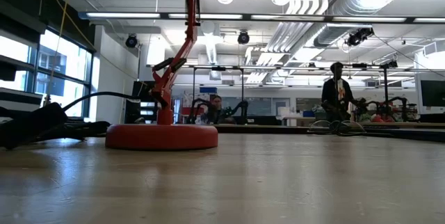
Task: Screw lightbulb
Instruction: Insert the lightbulb on the lamp
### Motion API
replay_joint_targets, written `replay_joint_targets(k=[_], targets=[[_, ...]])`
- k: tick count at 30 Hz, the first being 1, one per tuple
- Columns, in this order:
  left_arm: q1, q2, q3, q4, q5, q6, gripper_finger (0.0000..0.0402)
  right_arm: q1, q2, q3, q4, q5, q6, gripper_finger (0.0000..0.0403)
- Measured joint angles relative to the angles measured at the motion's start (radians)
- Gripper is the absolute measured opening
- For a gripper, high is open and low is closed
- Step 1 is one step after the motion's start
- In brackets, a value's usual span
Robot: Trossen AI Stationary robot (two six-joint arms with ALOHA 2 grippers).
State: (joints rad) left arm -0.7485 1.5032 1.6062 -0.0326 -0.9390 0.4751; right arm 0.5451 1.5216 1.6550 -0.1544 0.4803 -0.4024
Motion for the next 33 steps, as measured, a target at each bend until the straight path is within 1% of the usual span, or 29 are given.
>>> replay_joint_targets(k=[2, 5, 7, 8, 10, 12, 14, 17, 20, 25, 27, 30, 33], targets=[[-0.031, -0.007, 0.0, 0.001, -0.066, 0.004, 0.0292, 0.019, -0.015, 0.0, -0.038, 0.047, 0.001, 0.0254], [-0.089, -0.031, 0.0, 0.001, -0.205, 0.012, 0.0291, 0.054, -0.053, 0.0, -0.101, 0.13, 0.032, 0.0254], [-0.123, -0.052, 0.0, 0.002, -0.279, -0.018, 0.0289, 0.083, -0.077, 0.0, -0.137, 0.189, 0.058, 0.0254], [-0.135, -0.063, 0.0, 0.001, -0.297, -0.044, 0.0289, 0.096, -0.088, 0.0, -0.152, 0.221, 0.062, 0.0254], [-0.147, -0.08, 0.0, 0.002, -0.299, -0.115, 0.0289, 0.124, -0.106, 0.0, -0.18, 0.285, 0.065, 0.0254], [-0.15, -0.093, 0.0, -0.01, -0.288, -0.189, 0.0289, 0.14, -0.124, 0.0, -0.213, 0.332, 0.108, 0.0254], [-0.15, -0.103, 0.0, -0.038, -0.279, -0.256, 0.0289, 0.145, -0.148, 0.0, -0.287, 0.348, 0.213, 0.0254], [-0.15, -0.123, 0.0, -0.096, -0.277, -0.348, 0.0289, 0.144, -0.19, 0.0, -0.464, 0.35, 0.417, 0.0254], [-0.152, -0.144, 0.0, -0.181, -0.291, -0.445, 0.0289, 0.156, -0.223, 0.0, -0.61, 0.368, 0.574, 0.0254], [-0.162, -0.176, -0.009, -0.385, -0.356, -0.667, 0.0289, 0.224, -0.266, 0.0, -0.772, 0.516, 0.756, 0.0254], [-0.17, -0.188, -0.009, -0.443, -0.378, -0.751, 0.0289, 0.256, -0.277, -0.001, -0.829, 0.572, 0.854, 0.0254], [-0.176, -0.208, -0.009, -0.49, -0.402, -0.802, 0.0289, 0.299, -0.305, -0.064, -0.852, 0.643, 1.007, 0.0254], [-0.162, -0.234, -0.009, -0.536, -0.403, -0.797, 0.0289, 0.325, -0.346, -0.202, -0.767, 0.672, 1.136, 0.0254]])
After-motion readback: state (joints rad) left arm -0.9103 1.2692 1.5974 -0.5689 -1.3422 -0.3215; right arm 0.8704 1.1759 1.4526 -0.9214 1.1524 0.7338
